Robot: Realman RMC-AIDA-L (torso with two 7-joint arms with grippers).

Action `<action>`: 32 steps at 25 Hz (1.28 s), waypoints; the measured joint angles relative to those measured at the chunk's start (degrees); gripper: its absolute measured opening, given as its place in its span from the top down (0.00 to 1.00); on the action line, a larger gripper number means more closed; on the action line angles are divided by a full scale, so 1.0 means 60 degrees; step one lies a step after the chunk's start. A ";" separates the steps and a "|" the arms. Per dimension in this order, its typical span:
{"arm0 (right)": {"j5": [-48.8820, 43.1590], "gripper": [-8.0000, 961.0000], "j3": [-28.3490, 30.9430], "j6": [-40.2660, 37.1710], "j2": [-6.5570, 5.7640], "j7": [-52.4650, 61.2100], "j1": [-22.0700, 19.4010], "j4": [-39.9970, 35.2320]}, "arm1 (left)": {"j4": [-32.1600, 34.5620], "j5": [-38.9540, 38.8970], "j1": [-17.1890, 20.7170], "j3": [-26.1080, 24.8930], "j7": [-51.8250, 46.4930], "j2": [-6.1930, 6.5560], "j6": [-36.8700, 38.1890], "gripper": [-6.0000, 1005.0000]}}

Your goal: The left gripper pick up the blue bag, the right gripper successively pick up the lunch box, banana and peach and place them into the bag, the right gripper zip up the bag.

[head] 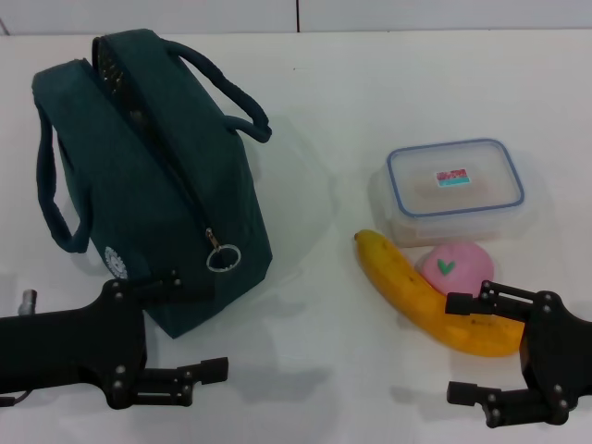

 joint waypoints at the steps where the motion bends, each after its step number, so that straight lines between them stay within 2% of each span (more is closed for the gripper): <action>1: 0.0001 0.09 0.0000 0.0000 0.0000 0.0000 0.0000 0.0000 | 0.0000 0.0000 0.0000 0.0000 -0.0003 0.0000 -0.0001 0.12; 14: 0.0024 0.10 0.0003 -0.0010 0.0000 0.0000 -0.0004 0.0001 | 0.0000 0.0011 0.0000 0.0000 -0.0055 -0.0027 -0.0019 0.12; 20: 0.0096 0.10 0.0101 -0.0038 -0.0020 0.0000 -0.0024 0.0000 | 0.0054 -0.0342 0.0001 0.0001 0.0104 0.0010 0.0519 0.12; 25: 0.0110 0.10 0.0139 -0.0033 -0.0032 0.0000 -0.0087 0.0000 | 0.0116 -0.2298 0.0033 -0.0115 0.0120 0.0295 0.1398 0.12; 28: 0.0110 0.10 0.0243 -0.0010 -0.0013 0.0009 -0.0101 0.0077 | 0.0099 -0.3361 0.0004 -0.0984 -0.0144 0.0294 0.1367 0.12; 32: 0.0121 0.10 0.0361 0.0053 -0.0022 0.0224 -0.0050 0.0247 | 0.0108 -0.3456 -0.0547 -0.2781 -0.1267 0.0210 0.0480 0.12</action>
